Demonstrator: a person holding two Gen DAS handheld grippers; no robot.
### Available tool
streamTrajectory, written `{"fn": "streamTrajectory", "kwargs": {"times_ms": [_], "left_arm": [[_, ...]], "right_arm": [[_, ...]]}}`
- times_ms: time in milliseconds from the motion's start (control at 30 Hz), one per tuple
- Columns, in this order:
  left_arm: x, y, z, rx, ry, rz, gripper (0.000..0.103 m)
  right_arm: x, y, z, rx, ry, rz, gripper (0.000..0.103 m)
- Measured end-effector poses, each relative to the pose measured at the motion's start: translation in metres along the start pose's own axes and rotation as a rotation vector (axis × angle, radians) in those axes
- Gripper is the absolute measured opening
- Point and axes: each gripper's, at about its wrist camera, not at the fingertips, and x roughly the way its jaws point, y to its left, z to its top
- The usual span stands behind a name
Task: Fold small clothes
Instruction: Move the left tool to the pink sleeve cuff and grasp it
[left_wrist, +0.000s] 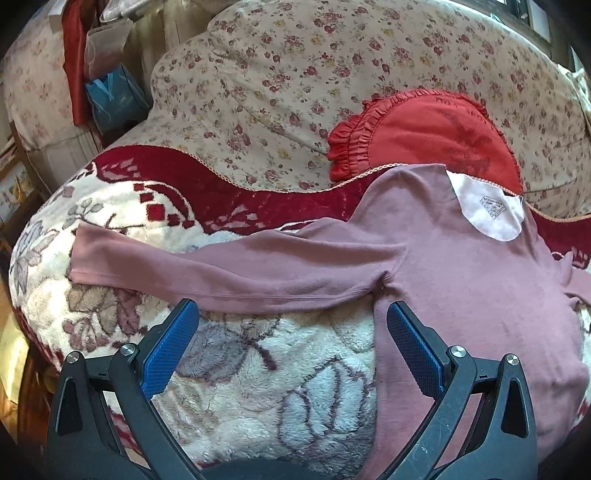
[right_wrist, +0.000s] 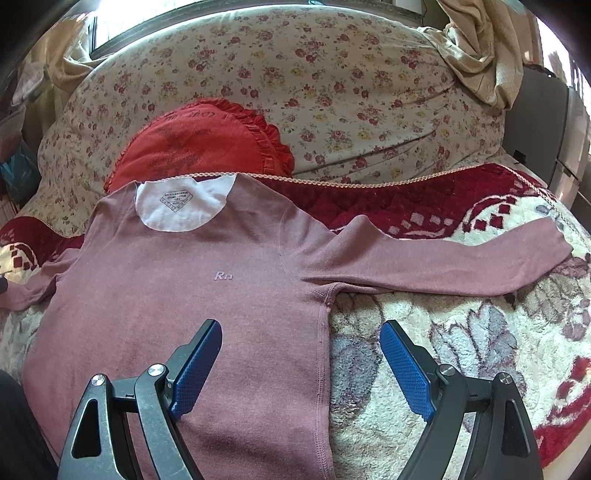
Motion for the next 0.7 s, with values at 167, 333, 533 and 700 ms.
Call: {"fn": "streamTrajectory", "kwargs": {"times_ms": [167,333,533,700], "left_arm": [[-0.001,0.003,0.001,-0.013,0.002,-0.008,0.102],[-0.002,0.003,0.001,-0.014,0.003,-0.008,0.102],[-0.006,0.026,0.005,-0.108,0.009,-0.116,0.102],[-0.006,0.094,0.012,-0.198,-0.014,-0.036,0.102]], "right_arm": [[0.0,0.003,0.0,-0.009,-0.007,0.014,0.086],[-0.004,0.013,-0.001,-0.044,-0.022,0.067,0.086],[-0.005,0.024,-0.002,-0.082,-0.029,0.099,0.086],[-0.004,0.024,-0.002,-0.084,-0.027,0.095,0.086]]}}
